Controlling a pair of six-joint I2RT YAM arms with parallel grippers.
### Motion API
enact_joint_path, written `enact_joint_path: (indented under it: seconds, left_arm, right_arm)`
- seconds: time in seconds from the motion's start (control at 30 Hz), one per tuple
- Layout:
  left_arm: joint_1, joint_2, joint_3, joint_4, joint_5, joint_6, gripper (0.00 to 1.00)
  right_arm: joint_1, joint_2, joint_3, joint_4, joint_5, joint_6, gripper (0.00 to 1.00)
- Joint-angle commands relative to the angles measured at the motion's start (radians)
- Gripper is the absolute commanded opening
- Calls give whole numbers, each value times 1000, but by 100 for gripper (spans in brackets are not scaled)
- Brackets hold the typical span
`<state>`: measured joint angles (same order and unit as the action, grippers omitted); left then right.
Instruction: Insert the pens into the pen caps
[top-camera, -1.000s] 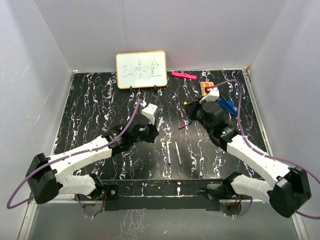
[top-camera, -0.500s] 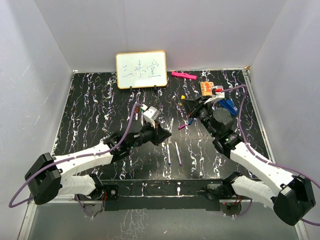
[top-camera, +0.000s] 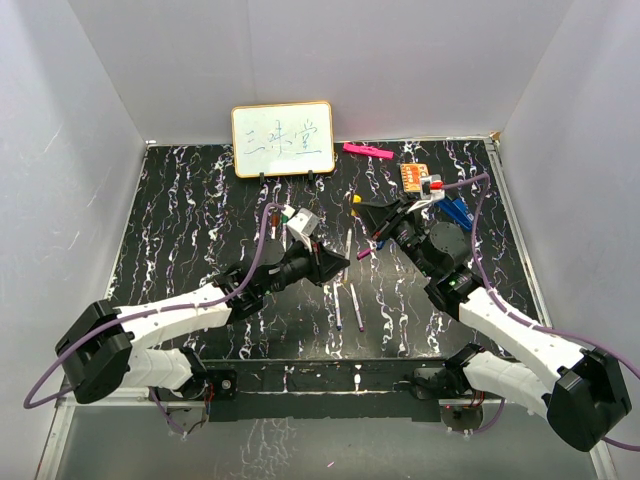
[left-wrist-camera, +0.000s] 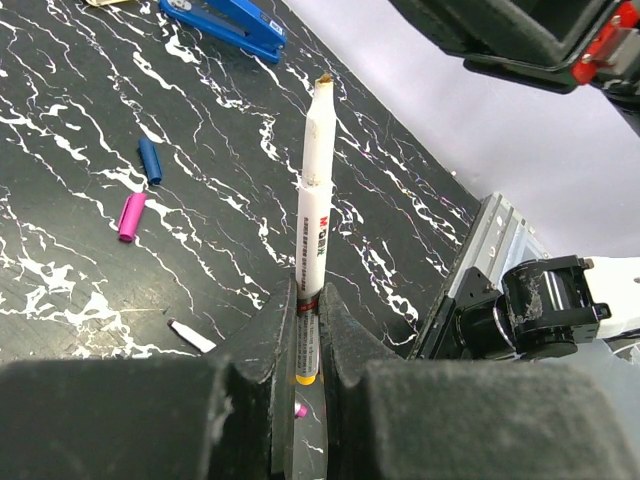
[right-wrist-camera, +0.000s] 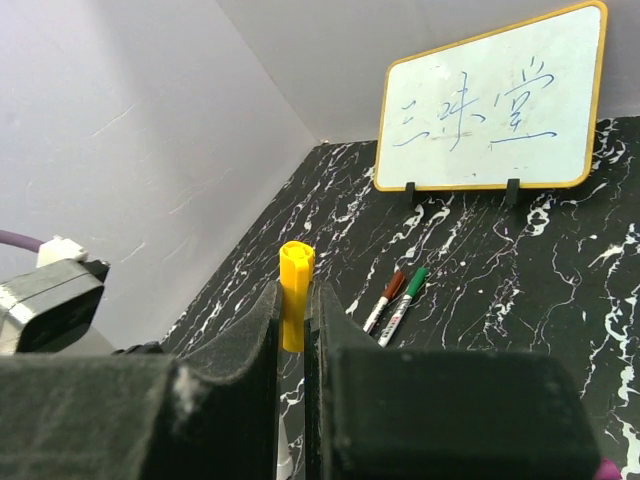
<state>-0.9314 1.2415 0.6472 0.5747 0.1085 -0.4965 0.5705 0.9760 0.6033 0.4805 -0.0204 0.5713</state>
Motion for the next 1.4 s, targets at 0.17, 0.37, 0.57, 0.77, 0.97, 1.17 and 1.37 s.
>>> enact_joint_path:
  seconds: [0.17, 0.37, 0.57, 0.77, 0.97, 1.17, 1.37]
  left_arm:
    - [-2, 4, 44, 30, 4, -8, 0]
    - [-3, 3, 43, 34, -1, -10, 0]
    - [-1, 3, 45, 29, -13, -11, 0]
    - [-2, 6, 48, 22, -22, -8, 0]
    - [-2, 9, 49, 27, -20, -10, 0]
    - [-2, 6, 52, 31, -16, -14, 0]
    - [-2, 12, 53, 30, -21, -16, 0]
  right_arm:
    - [4, -26, -7, 77, -67, 4, 0]
    - [3, -33, -22, 76, -81, 10, 0]
    - [4, -45, -28, 61, -82, 4, 0]
    - [6, -53, -33, 54, -88, 4, 0]
    - [6, -52, -36, 46, -87, 4, 0]
    - [7, -43, -39, 41, -89, 2, 0]
    - [11, -42, -43, 41, -92, 2, 0]
